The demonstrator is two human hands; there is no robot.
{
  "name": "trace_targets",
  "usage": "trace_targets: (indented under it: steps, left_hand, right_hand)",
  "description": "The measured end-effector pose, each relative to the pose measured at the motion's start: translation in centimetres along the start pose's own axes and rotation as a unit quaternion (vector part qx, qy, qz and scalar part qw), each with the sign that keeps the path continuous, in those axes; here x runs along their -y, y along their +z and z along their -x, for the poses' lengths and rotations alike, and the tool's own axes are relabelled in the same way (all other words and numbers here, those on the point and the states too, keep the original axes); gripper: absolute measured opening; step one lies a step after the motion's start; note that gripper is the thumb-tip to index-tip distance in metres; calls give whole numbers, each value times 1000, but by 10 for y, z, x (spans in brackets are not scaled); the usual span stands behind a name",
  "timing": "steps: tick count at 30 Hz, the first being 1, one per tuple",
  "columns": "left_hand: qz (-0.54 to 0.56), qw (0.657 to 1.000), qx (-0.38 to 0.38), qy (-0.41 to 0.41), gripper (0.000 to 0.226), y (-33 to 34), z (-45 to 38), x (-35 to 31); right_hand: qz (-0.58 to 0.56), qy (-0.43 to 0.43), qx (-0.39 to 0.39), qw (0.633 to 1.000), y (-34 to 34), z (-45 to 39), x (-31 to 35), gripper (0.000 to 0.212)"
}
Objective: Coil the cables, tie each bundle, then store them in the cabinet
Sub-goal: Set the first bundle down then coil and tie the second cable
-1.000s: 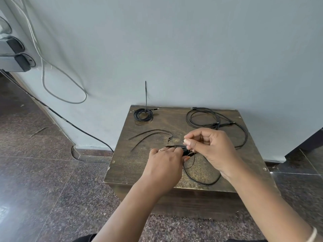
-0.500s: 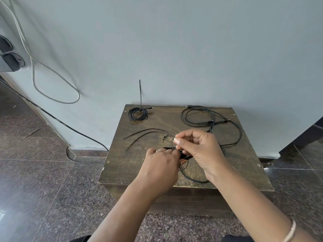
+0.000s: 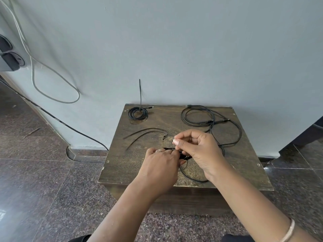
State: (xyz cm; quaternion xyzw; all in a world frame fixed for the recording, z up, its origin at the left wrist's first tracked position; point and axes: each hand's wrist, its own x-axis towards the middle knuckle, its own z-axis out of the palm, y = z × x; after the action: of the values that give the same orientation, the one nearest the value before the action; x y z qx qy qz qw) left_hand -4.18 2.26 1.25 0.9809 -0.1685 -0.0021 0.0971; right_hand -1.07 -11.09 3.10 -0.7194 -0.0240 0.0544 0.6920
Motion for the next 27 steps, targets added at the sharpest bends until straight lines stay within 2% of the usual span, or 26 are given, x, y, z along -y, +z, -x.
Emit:
trace_targets:
  steps: [6,13,15,17,22,27]
  left_hand:
    - [-1,1000,-3,-1,30,-1,0,0]
    - [-9,1000,3,9,29,-3,1,0]
    - [-17,1000,3,15,30,-2,1,-2]
    - [-21,1000,5,21,30,-2,1,-4]
    - [8,1000,4,24,30,-1,2,-6]
    - [75,997,-23,24,26,-3,1,-2]
  right_hand:
    - [76,-16,44,996,-5,-2,-1,6]
    - [214,-53,95,971,-12,-5,-1,16]
    - [205,-37,95,974,-13,-6,-1,17]
    - [177,-19,98,979,-14,-6,0,8]
    - [158,0,136,978,-17,-4,2,3]
    - [155,-12,71,985,-15,-5,1,5]
